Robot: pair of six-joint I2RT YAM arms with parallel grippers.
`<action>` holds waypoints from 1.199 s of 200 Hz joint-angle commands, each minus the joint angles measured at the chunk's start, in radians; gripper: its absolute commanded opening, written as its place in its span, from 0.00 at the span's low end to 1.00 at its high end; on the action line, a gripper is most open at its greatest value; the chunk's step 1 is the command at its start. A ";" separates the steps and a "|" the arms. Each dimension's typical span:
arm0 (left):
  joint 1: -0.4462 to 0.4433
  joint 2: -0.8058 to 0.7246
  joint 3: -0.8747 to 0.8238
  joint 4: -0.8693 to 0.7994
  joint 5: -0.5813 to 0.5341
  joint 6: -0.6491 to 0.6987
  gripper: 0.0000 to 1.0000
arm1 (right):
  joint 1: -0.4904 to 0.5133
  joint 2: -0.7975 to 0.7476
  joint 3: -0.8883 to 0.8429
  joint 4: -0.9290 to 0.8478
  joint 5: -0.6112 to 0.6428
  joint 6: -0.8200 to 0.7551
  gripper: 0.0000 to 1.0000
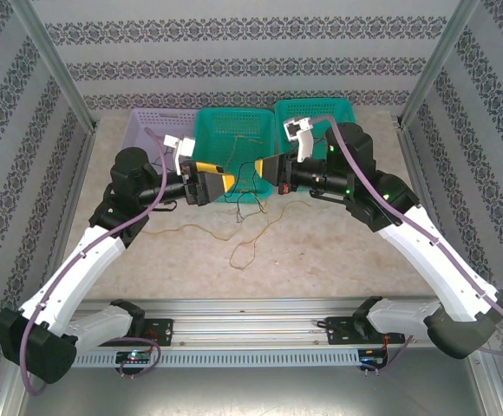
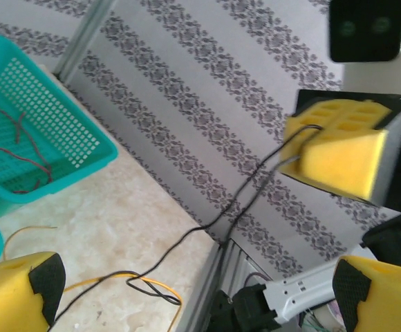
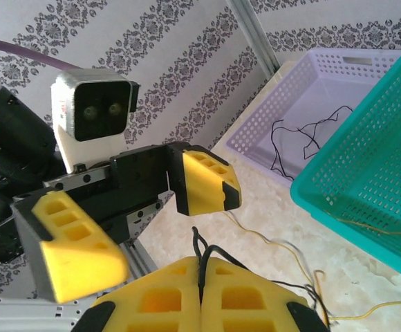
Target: Untangle the cables
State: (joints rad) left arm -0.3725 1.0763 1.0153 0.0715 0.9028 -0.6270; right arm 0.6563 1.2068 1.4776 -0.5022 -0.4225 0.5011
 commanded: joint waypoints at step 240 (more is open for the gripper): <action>-0.047 0.033 0.010 -0.017 0.002 0.069 0.00 | -0.007 0.006 -0.025 0.010 -0.030 -0.010 0.33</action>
State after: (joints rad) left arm -0.4068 1.1446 1.0157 0.0711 0.9348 -0.5983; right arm 0.6567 1.2587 1.4738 -0.4976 -0.4911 0.5137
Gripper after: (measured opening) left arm 0.042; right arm 0.243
